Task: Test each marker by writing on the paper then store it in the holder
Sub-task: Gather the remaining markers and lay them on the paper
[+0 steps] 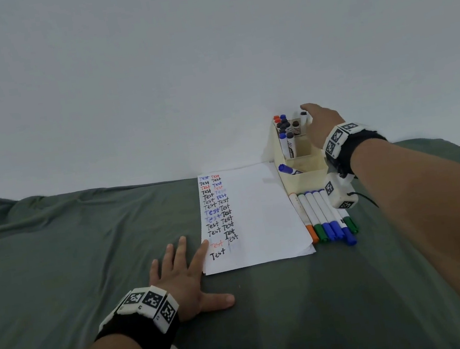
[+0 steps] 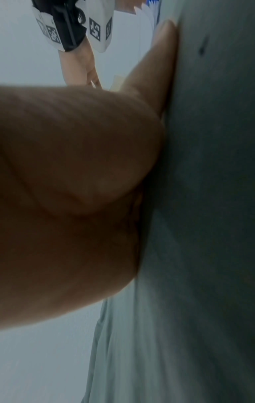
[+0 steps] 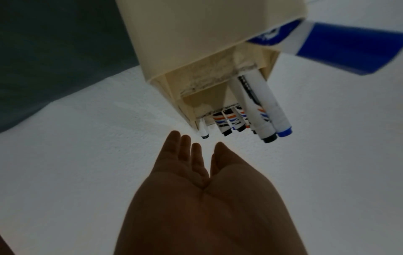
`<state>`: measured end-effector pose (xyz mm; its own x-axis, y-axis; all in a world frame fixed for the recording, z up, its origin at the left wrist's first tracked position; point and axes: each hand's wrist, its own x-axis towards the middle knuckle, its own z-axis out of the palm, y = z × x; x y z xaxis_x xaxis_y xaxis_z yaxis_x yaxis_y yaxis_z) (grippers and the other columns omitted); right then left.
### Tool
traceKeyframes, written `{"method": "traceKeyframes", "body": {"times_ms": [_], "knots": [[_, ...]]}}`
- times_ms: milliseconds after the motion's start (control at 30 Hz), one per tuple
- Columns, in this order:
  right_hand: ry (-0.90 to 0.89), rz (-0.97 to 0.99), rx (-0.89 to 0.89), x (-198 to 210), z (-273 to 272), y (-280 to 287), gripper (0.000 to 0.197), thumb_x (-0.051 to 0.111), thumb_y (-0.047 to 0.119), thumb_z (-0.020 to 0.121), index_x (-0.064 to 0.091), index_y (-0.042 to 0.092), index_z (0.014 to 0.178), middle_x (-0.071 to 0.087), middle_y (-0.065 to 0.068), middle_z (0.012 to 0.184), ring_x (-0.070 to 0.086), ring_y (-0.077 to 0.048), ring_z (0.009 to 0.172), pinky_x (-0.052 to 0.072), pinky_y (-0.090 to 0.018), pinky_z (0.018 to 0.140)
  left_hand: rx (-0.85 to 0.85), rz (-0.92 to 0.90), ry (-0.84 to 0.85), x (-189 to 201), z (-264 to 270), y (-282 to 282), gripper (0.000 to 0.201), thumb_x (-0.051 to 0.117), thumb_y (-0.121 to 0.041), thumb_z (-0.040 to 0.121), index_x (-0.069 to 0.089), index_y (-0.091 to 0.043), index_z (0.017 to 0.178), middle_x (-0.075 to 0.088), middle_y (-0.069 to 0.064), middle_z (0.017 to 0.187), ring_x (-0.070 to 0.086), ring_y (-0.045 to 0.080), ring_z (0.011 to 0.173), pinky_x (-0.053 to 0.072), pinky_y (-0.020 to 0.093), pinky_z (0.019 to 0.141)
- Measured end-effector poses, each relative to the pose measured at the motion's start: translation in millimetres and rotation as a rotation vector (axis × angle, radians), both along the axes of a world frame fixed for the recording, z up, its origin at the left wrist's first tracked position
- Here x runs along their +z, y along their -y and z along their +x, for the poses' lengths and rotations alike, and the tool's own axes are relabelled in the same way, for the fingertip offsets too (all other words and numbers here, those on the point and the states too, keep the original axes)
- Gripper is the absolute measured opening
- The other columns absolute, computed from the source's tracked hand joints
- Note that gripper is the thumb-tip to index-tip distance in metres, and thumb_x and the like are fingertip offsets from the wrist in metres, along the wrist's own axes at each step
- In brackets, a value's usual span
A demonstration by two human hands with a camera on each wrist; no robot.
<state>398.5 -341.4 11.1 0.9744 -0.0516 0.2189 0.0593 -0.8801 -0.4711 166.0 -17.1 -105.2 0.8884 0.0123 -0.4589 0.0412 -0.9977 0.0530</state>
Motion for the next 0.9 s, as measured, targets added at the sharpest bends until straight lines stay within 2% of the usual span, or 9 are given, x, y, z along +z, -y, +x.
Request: {"method": "traceKeyframes", "body": {"times_ms": [100, 300, 433, 533, 633, 733, 833, 900], "knots": [[-0.019, -0.022, 0.001, 0, 8, -3, 0.055, 0.047, 0.007, 0.099, 0.041, 0.017, 0.153, 0.05, -0.011, 0.15, 0.05, -0.031, 0.133, 0.04, -0.034, 0.107, 0.0, -0.003, -0.001, -1, 1, -1, 0.129, 0.043, -0.1, 0.049, -0.028, -0.05, 0.144, -0.039, -0.001, 0.155, -0.03, 0.024, 0.145, -0.011, 0.052, 0.119], [0.041, 0.089, 0.008, -5, 15, -8, 0.045, 0.053, 0.013, 0.099, 0.051, 0.017, 0.145, 0.06, -0.007, 0.141, 0.055, -0.028, 0.128, 0.042, -0.03, 0.104, 0.0, -0.004, 0.007, -4, 3, -2, 0.13, 0.043, -0.101, 0.046, -0.028, -0.051, 0.143, -0.039, -0.002, 0.155, -0.031, 0.024, 0.145, -0.011, 0.052, 0.118], [0.01, 0.195, 0.01, -4, 11, -6, 0.05, 0.057, 0.006, 0.095, 0.051, 0.019, 0.143, 0.066, -0.003, 0.133, 0.06, -0.022, 0.121, 0.044, -0.024, 0.095, 0.001, -0.003, 0.014, -5, 4, -3, 0.131, 0.043, -0.101, 0.044, -0.028, -0.052, 0.143, -0.039, -0.002, 0.155, -0.031, 0.023, 0.145, -0.011, 0.051, 0.119], [-0.002, 0.214, -0.003, -2, 1, -7, 0.053, 0.057, 0.001, 0.092, 0.052, 0.02, 0.141, 0.069, -0.003, 0.125, 0.062, -0.02, 0.115, 0.046, -0.025, 0.092, 0.001, -0.001, 0.008, -4, 4, -3, 0.13, 0.043, -0.101, 0.046, -0.028, -0.052, 0.143, -0.039, -0.002, 0.155, -0.03, 0.024, 0.145, -0.011, 0.052, 0.119], [0.004, 0.206, -0.026, -1, -18, -11, 0.052, 0.053, 0.002, 0.092, 0.053, 0.021, 0.141, 0.064, -0.005, 0.132, 0.06, -0.022, 0.119, 0.043, -0.023, 0.089, 0.002, 0.006, 0.008, -3, 4, -2, 0.129, 0.044, -0.1, 0.048, -0.027, -0.051, 0.144, -0.038, -0.001, 0.155, -0.03, 0.024, 0.145, -0.01, 0.051, 0.119], [-0.024, 0.149, -0.006, 0, -44, -19, 0.05, 0.055, 0.012, 0.094, 0.051, 0.02, 0.143, 0.061, -0.006, 0.135, 0.058, -0.026, 0.121, 0.045, -0.027, 0.093, 0.006, 0.016, 0.024, -3, 3, -1, 0.128, 0.044, -0.099, 0.049, -0.025, -0.051, 0.145, -0.036, 0.0, 0.157, -0.028, 0.025, 0.146, -0.009, 0.051, 0.119], [-0.057, 0.085, -0.035, -3, -74, -23, 0.053, 0.057, 0.025, 0.095, 0.046, 0.018, 0.146, 0.056, -0.009, 0.139, 0.052, -0.032, 0.128, 0.045, -0.043, 0.106, 0.007, 0.024, 0.038, -3, 3, 0, 0.128, 0.045, -0.099, 0.049, -0.024, -0.051, 0.146, -0.033, 0.001, 0.158, -0.026, 0.026, 0.147, -0.007, 0.051, 0.119], [-0.081, 0.077, -0.077, -8, -95, -19, 0.058, 0.061, 0.03, 0.093, 0.043, 0.019, 0.147, 0.05, -0.01, 0.142, 0.048, -0.032, 0.13, 0.043, -0.045, 0.108, 0.008, 0.028, 0.046, -4, 3, -1, 0.128, 0.045, -0.1, 0.049, -0.022, -0.05, 0.147, -0.031, 0.001, 0.159, -0.024, 0.026, 0.148, -0.006, 0.052, 0.119]]}}
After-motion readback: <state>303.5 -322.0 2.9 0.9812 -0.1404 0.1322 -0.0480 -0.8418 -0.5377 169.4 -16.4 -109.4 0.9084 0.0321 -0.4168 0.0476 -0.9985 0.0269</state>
